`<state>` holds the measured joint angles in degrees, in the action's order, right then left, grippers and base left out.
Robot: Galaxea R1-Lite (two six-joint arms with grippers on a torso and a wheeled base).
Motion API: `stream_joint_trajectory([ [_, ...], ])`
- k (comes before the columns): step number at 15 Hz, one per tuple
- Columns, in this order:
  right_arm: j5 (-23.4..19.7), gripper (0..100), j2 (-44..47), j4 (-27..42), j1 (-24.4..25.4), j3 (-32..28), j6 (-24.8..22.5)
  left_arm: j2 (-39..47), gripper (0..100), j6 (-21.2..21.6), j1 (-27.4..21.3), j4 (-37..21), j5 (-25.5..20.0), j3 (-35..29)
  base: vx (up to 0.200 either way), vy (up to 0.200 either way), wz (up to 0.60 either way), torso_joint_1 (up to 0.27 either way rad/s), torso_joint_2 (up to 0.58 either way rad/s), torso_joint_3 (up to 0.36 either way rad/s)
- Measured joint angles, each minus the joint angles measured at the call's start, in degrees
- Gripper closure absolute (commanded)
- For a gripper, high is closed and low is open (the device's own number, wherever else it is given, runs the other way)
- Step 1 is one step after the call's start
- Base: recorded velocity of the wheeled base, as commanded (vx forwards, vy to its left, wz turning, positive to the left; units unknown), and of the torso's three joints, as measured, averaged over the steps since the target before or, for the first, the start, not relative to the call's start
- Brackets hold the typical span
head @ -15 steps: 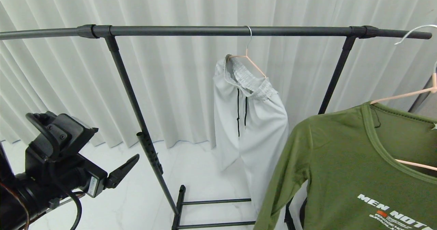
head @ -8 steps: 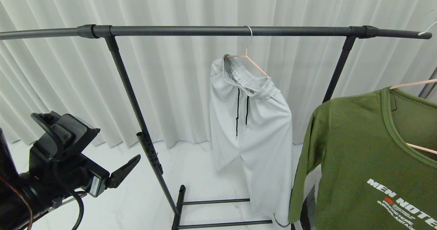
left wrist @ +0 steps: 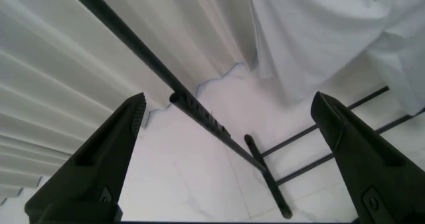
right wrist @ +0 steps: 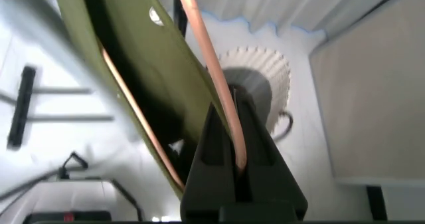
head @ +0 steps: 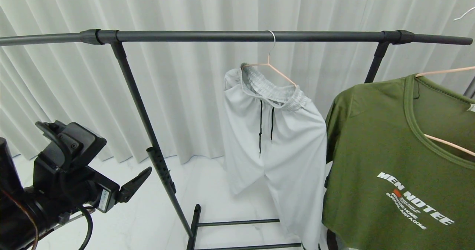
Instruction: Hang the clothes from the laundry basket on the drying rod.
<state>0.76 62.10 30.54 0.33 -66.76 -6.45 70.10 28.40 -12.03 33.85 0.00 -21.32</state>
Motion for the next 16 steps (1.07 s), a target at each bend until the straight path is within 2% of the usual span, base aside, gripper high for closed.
stream_joint_trajectory([
  [4,3.1,100,4.08,-6.67,4.51,0.05,1.17,0.16,0,0.04,-0.04,-0.02,0.0,0.0,0.2,0.0,0.0,0.004,0.0,-0.001],
  [9,7.5,100,9.42,-12.42,8.53,-0.05,1.08,0.05,0,0.02,-0.23,-0.06,-0.05,0.07,0.0,0.0,0.0,0.0,0.0,0.0],
  [16,13.18,100,18.02,-19.24,9.42,-0.11,0.68,-0.59,0,0.15,-0.37,-0.02,-0.07,0.44,0.0,0.0,0.0,0.0,0.0,0.0],
])
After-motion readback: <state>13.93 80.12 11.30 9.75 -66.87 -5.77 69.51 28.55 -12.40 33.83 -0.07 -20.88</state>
